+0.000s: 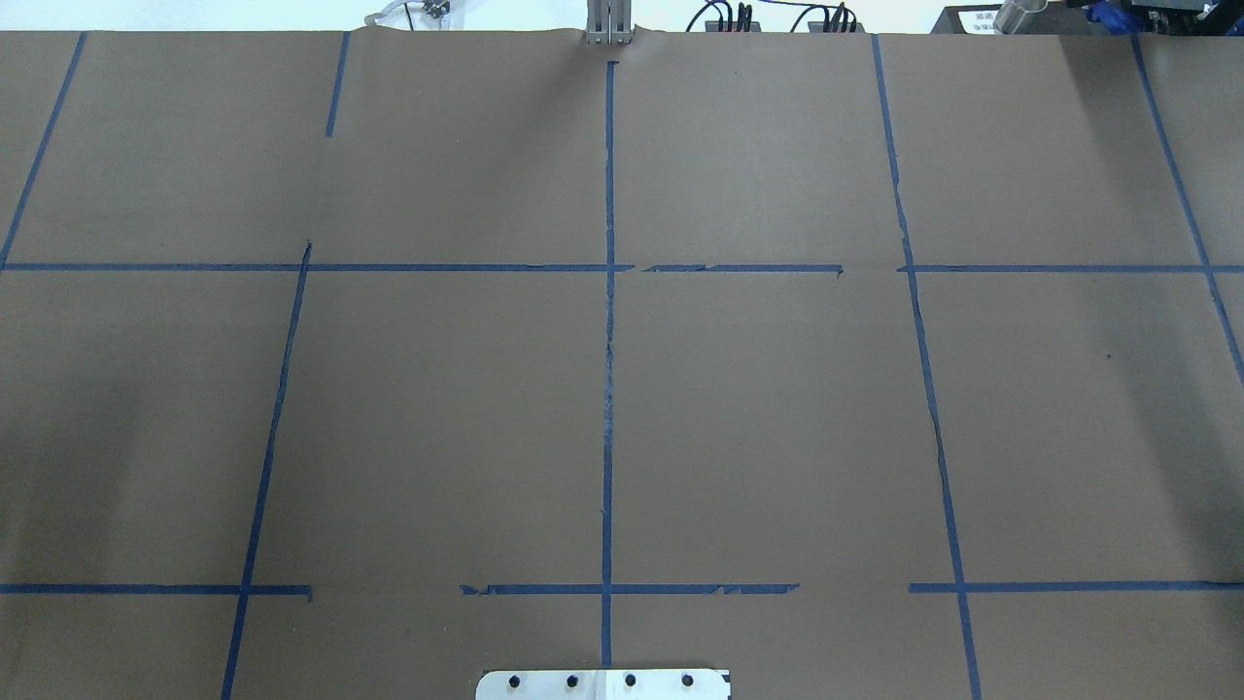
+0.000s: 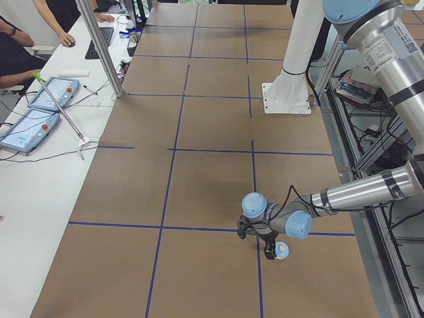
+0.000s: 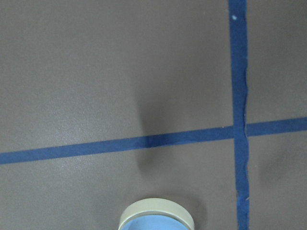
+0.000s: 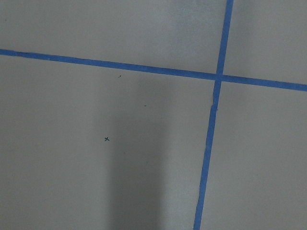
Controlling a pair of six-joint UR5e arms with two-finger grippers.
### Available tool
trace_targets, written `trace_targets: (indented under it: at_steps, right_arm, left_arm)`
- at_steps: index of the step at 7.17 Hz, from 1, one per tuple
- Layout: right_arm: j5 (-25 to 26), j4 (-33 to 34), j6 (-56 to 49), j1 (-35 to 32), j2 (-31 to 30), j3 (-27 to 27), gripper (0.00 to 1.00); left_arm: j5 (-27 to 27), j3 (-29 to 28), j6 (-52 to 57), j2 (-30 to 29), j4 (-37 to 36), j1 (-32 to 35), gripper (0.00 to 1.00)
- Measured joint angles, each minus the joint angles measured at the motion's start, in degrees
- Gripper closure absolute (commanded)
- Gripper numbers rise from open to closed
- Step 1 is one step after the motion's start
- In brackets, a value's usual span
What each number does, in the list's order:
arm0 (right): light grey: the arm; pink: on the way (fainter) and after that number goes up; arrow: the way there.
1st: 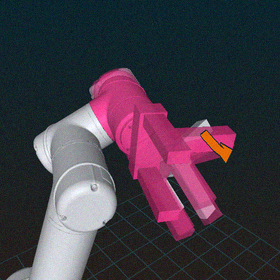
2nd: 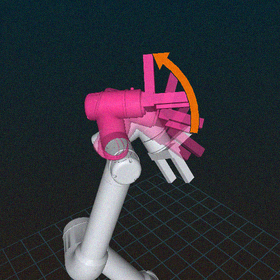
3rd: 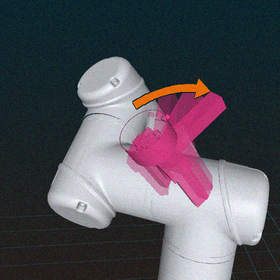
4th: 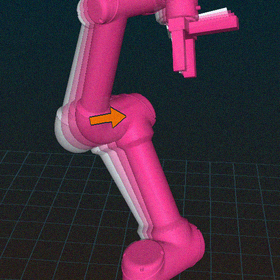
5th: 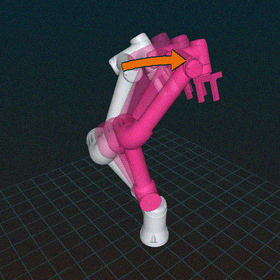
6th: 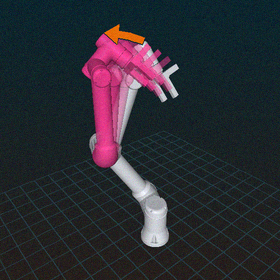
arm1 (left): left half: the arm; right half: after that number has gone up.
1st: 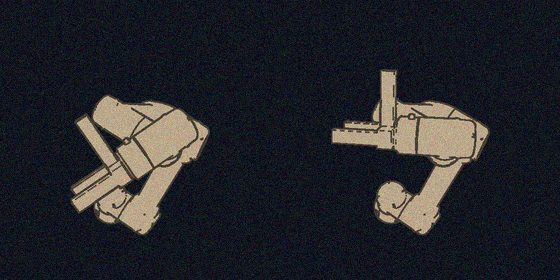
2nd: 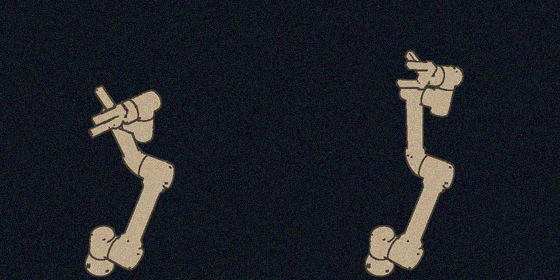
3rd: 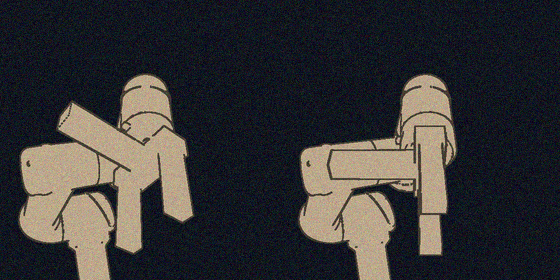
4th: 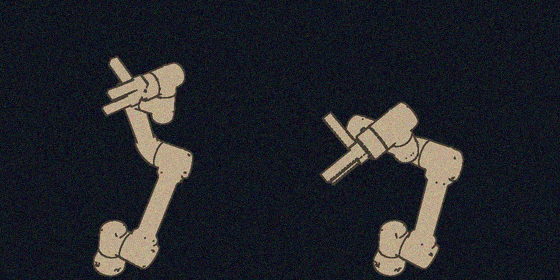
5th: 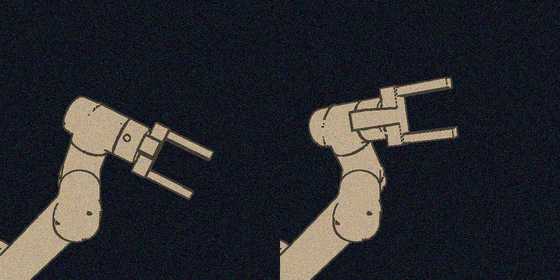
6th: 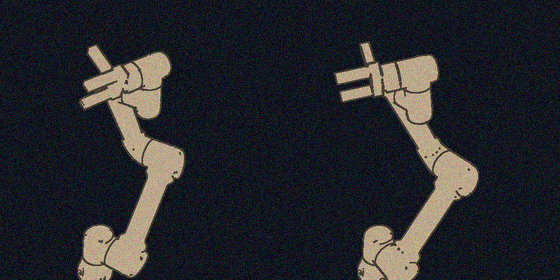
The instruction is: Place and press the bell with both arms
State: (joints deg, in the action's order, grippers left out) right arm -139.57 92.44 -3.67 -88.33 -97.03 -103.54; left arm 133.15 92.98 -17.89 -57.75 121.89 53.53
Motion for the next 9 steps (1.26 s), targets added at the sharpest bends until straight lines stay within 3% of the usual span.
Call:
trace_targets:
  at_steps: [9]
  right_arm:
    - [0.0,0.0,0.1,0.0,-0.1,-0.9,0.0]
  left_arm:
    - [-0.6,-2.7,-0.1,-0.9,0.0,-4.6,0.0]
